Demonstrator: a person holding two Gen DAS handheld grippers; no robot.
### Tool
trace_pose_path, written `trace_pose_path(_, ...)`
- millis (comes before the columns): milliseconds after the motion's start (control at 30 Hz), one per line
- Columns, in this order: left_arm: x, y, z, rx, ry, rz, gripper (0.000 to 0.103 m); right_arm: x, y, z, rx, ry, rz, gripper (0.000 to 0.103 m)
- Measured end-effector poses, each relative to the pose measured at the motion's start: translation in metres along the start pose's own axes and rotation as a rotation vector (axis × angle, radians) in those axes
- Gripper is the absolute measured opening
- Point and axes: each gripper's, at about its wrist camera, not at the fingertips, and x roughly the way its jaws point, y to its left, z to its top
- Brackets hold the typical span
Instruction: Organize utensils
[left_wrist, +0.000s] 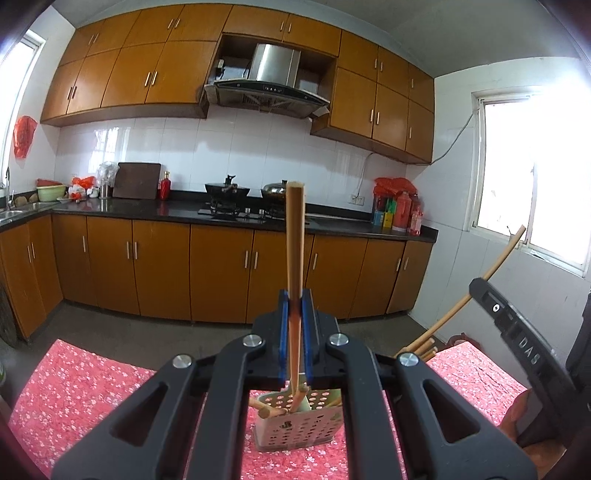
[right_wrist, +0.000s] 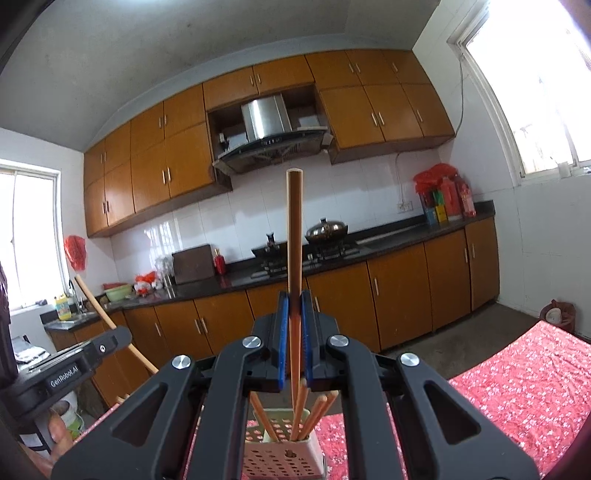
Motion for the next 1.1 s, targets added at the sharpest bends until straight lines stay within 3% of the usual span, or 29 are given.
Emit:
trace_pose_path(400,0.022,0.007,-0.011,-0.011,0.048,0.0,0.01,0.014,0.0,-0.016,0.018,0.101,0.031,0.01)
trace_pose_path(500,0.019,0.01,-0.009,-0.018,0.043,0.0,0.021,0.009,0.0,-0.013,0.022,0.092,0.028,0.035)
trace_pose_path(800,-0.004,0.019,-0.007,-0.044,0.022,0.005,0.031,-0.011,-0.002,-0.004,0.004,0.073,0.012,0.039)
trace_pose_path(967,-0.037,0.024,-0.016,-0.02,-0.005,0.024,0.049,-0.041,0.002,-0.009,-0.032,0.071,0.0,0.057)
trace_pose_path(1100,-0.067,0.029,-0.037,0.009,-0.002,0.051,0.065,-0.066,0.009,-0.025,-0.089,0.089,-0.015,0.086)
